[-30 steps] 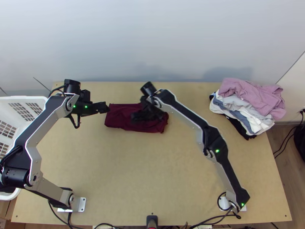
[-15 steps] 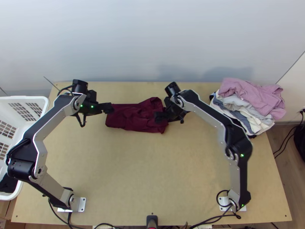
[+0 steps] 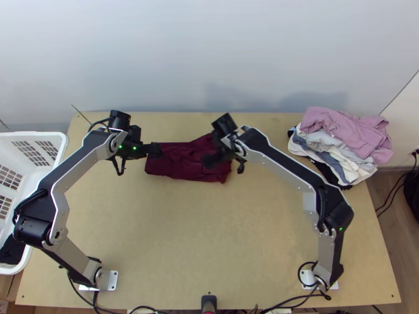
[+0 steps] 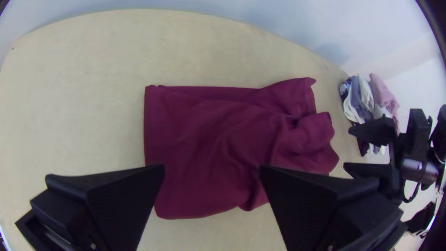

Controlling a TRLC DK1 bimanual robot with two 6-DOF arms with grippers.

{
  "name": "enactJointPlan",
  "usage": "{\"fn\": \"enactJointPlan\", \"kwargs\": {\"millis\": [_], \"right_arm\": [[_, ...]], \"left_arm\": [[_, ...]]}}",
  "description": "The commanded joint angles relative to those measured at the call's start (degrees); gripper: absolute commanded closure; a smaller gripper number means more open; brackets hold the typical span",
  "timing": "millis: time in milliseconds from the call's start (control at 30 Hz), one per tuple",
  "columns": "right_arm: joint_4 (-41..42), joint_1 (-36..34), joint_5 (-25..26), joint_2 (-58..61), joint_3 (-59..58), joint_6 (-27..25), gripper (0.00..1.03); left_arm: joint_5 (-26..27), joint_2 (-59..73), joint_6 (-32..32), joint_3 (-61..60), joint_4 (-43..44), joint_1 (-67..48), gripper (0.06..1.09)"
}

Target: Fold the t-shirt

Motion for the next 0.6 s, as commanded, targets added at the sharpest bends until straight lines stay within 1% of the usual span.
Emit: {"fn": "enactJointPlan", "kwargs": {"millis": [0,100,267,567], "right_arm": [[1.5,4.3,2.9,7.1,7.6,-0.2,0.04],[1.4,4.6,2.9,10.6,9.3,0.4,0.04],[0.6,3.5,2.9,13.6,8.3,1.1,0.04],[0.4,-2.0,2.9,10.0,-2.2,0.7,0.04]], "left_arm": [[-0.1,0.7,-2.1,0.4,0.2,-2.2,0.1],[-0.1,2.7,-2.0,0.1,0.3,-2.9,0.1],[-0.3,5.5,-0.8,-1.4,2.4,-2.8,0.1],[-0.5,8.9,3.0,-1.3,2.6,1.3,0.1]]}}
